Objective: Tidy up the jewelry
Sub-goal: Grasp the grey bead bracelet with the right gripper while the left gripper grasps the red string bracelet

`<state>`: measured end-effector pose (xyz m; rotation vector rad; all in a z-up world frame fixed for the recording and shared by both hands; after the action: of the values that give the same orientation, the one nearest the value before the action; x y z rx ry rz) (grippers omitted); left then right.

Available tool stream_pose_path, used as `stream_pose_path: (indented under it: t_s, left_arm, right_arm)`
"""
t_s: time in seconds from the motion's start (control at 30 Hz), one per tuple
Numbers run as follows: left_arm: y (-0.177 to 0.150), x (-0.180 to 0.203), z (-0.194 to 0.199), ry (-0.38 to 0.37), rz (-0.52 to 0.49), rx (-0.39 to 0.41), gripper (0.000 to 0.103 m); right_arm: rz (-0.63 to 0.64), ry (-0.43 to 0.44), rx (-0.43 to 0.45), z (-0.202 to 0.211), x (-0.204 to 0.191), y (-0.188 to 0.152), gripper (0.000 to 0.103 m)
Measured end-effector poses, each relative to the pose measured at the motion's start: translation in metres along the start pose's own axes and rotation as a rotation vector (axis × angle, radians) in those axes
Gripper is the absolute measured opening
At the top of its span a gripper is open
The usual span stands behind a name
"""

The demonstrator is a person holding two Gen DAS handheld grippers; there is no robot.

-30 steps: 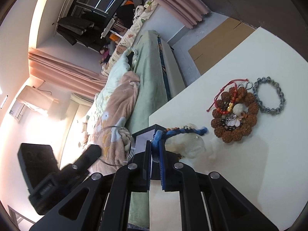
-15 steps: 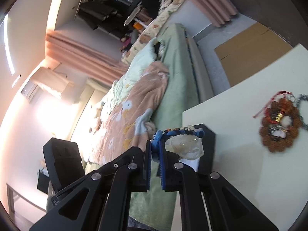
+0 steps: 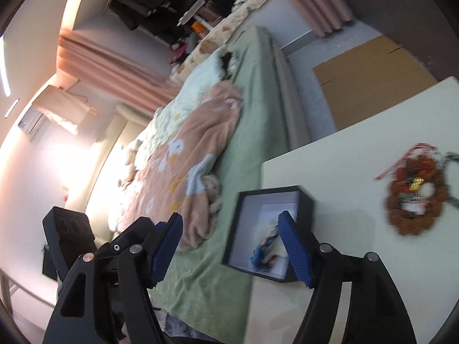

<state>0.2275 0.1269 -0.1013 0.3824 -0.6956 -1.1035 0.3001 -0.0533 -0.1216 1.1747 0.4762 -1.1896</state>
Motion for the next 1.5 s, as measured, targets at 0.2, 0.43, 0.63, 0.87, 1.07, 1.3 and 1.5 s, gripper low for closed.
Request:
stream_pose_path:
  t_s: [0.2,0.43,0.63,0.87,1.07,1.3,1.5]
  left_arm:
    - [-0.007,0.033,-0.009,-0.031,-0.029,-0.017,0.088]
    - [-0.021,0.092,-0.027,-0.077,-0.103,-0.040,0.088]
    - [-0.034,0.127,-0.052,-0.085,-0.130,-0.069,0.084]
    - [-0.050,0.153,-0.089,-0.080,-0.153,-0.128,0.065]
    - [-0.068,0.167,-0.128,-0.064,-0.207,-0.164,0.048]
    - [-0.070,0.179,-0.157,-0.050,-0.243,-0.187,0.043]
    - [-0.076,0.183,-0.180,-0.008,-0.265,-0.193,0.039]
  right_arm:
    - [-0.047,-0.122,0.077,0.062,0.040,0.009,0.069]
    - [-0.098,-0.210,0.133,0.111,0.081,0.015,0.066]
    - [-0.142,-0.254,0.158,0.132,0.116,0.022,0.061]
    - [-0.181,-0.299,0.173,0.141,0.154,0.026,0.046]
    - [-0.234,-0.396,0.133,0.134,0.209,0.025,0.036]
    - [-0.222,-0.451,0.099,0.118,0.229,0.032,0.032]
    - [-0.174,-0.499,0.051,0.097,0.231,0.036,0.032]
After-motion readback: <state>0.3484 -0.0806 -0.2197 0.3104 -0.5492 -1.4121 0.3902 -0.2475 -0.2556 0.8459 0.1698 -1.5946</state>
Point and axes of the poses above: each gripper's, at about its wrist camera, not at the fingertips, and z roughly against the way its jaws point, x to its right, y to its top, the point moved 9 cm from there along -z, roughly the way its jaws point, and after that the axes turned 14 degrees about y, right-handed, at the moved point
